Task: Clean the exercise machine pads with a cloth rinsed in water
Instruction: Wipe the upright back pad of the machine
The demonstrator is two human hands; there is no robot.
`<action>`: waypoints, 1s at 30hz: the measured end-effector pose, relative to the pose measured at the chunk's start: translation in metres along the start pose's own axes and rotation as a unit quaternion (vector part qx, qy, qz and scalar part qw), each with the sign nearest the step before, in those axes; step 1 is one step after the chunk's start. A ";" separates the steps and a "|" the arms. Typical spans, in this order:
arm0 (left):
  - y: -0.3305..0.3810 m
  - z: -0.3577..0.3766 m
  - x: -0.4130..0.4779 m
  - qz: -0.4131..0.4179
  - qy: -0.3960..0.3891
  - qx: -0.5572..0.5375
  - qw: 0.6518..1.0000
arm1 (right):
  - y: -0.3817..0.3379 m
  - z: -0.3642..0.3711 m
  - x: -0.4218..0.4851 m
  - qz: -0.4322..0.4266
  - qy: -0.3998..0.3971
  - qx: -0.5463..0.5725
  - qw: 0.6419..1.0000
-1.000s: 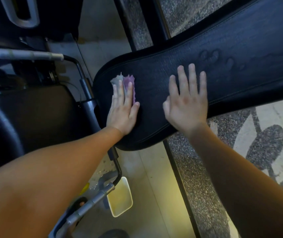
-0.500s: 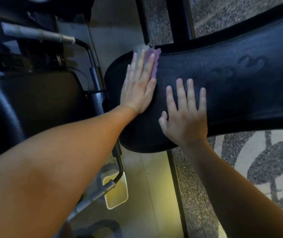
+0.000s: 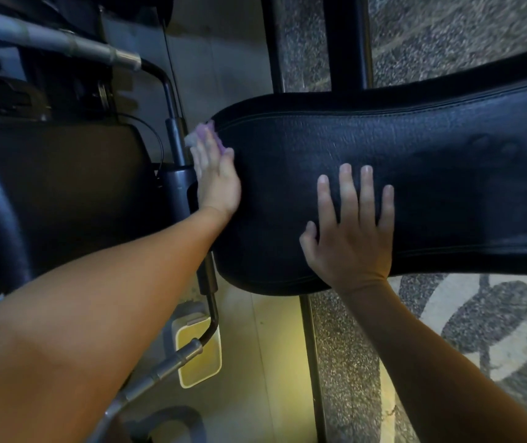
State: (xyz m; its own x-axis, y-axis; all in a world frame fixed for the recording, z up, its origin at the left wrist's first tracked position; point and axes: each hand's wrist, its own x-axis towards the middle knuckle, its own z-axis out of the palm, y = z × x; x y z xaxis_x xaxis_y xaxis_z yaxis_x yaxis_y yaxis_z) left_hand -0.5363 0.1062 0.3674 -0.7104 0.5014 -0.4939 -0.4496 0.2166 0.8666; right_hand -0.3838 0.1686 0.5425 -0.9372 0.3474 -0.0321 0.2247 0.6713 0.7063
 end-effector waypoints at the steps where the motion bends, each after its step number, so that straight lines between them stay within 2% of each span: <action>1: 0.008 0.003 -0.007 0.051 -0.010 0.032 0.998 | 0.000 0.000 0.000 0.000 0.003 0.002 1.000; 4: 0.014 0.009 -0.020 0.187 -0.054 0.107 0.975 | 0.000 0.001 0.000 0.001 0.008 0.009 1.000; 6: 0.008 0.007 -0.015 0.196 -0.057 0.117 0.972 | 0.001 0.001 0.000 0.000 0.009 0.010 1.000; 9: 0.001 0.002 0.003 0.147 -0.037 0.086 0.985 | 0.001 0.001 0.000 -0.002 0.005 0.007 1.000; 13: 0.005 -0.007 0.039 0.022 0.011 -0.034 0.999 | 0.002 0.003 0.000 -0.005 0.007 0.009 1.000; 15: 0.023 -0.007 0.049 0.016 0.013 -0.005 1.000 | 0.002 0.003 0.000 -0.005 0.001 0.011 1.000; 18: 0.063 0.006 0.039 0.149 -0.020 0.118 0.982 | 0.003 0.002 0.001 -0.007 0.001 0.024 1.000; 22: 0.102 0.025 0.004 0.328 -0.106 0.208 0.915 | 0.001 0.000 0.002 -0.001 0.003 0.037 0.999; 24: 0.102 0.025 0.000 0.386 -0.135 0.235 0.882 | 0.000 0.000 0.001 -0.002 0.003 0.037 0.999; 26: 0.099 0.020 0.008 0.390 -0.138 0.245 0.877 | 0.001 -0.001 0.001 -0.003 -0.001 0.039 0.999; 30: 0.092 0.009 0.039 0.312 -0.107 0.228 0.916 | 0.002 -0.001 0.002 -0.005 -0.010 0.044 0.999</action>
State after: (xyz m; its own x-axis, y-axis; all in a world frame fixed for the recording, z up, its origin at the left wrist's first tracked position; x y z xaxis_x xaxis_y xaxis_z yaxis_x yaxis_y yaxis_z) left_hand -0.6003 0.1531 0.4288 -0.6080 0.7886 0.0918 0.3168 0.1351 0.9388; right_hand -0.3860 0.1699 0.5449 -0.9340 0.3532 -0.0544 0.2385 0.7294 0.6412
